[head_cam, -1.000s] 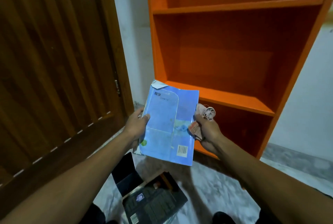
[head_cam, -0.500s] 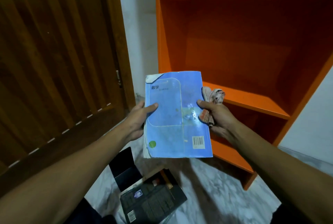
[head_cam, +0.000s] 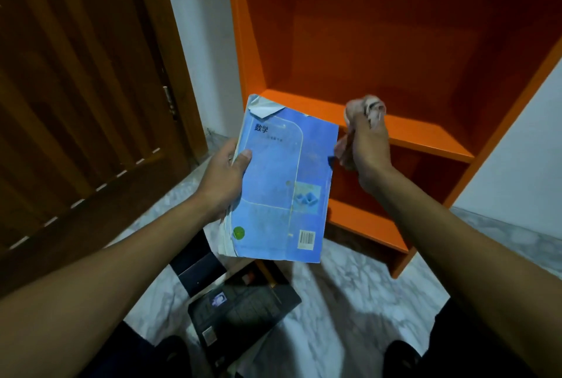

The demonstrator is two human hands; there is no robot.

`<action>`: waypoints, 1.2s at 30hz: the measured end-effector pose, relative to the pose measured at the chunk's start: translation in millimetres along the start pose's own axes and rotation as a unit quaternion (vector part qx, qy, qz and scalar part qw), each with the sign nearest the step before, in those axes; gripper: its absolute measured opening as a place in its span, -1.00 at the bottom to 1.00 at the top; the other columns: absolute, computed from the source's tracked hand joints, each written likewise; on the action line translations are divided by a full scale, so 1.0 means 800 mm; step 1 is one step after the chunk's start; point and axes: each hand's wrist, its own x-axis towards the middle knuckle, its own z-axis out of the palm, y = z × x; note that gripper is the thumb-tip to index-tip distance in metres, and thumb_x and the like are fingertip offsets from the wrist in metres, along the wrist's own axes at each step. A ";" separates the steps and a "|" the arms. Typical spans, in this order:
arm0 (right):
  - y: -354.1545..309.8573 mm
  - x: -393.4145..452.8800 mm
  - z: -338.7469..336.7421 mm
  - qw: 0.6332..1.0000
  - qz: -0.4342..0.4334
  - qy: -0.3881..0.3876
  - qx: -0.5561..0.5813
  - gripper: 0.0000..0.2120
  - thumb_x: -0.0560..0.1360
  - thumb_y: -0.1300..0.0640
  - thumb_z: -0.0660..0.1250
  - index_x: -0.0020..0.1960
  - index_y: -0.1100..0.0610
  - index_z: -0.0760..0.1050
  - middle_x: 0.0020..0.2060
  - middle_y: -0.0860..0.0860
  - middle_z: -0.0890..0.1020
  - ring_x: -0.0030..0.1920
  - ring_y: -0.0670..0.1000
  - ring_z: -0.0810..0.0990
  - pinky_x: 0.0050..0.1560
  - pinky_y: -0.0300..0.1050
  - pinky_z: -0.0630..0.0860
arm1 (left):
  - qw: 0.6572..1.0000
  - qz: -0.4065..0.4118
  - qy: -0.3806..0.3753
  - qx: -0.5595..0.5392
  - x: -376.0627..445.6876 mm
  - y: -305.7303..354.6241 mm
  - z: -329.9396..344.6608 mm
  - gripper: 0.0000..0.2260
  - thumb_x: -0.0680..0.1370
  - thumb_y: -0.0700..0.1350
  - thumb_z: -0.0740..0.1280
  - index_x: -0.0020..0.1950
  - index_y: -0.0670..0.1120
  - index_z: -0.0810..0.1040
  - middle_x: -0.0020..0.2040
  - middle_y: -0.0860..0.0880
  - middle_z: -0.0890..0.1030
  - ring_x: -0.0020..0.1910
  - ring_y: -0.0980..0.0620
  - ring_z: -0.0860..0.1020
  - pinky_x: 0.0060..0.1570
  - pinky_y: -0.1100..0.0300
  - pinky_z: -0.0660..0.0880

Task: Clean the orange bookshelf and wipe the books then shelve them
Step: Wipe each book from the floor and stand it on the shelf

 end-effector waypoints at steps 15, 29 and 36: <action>0.081 -0.051 0.012 0.813 -0.333 -0.201 -0.433 -0.52 0.56 0.07 0.14 0.48 -0.03 0.37 0.44 0.07 0.37 0.41 0.13 0.26 0.30 0.32 0.23 | 0.985 -0.036 0.131 -0.107 0.024 -0.003 0.018 -0.83 0.72 -0.11 0.14 0.15 -0.05 0.52 -0.04 0.04 0.69 -0.15 0.05 0.70 -0.23 0.12 0.64; 0.065 -0.062 0.008 0.868 -0.306 -0.271 -0.283 -0.42 0.49 0.32 0.13 0.45 -0.05 0.38 0.17 0.01 0.54 0.12 0.10 0.49 0.11 0.15 0.44 | 0.981 -0.045 0.188 -0.033 0.024 -0.001 -0.035 -0.78 0.72 0.00 0.12 0.04 0.00 0.53 0.04 -0.04 0.65 0.05 -0.11 0.64 0.10 -0.09 0.61; 0.062 -0.021 0.039 0.913 -0.241 -0.058 -0.324 -0.39 0.53 0.03 -0.05 0.59 0.05 0.13 0.57 0.08 0.18 0.58 0.14 0.06 0.50 0.24 0.08 | 0.996 -0.071 0.036 -0.031 -0.021 -0.011 0.033 -0.76 0.70 0.02 0.17 0.10 -0.03 0.61 0.07 -0.11 0.71 0.05 -0.16 0.68 0.11 -0.20 0.60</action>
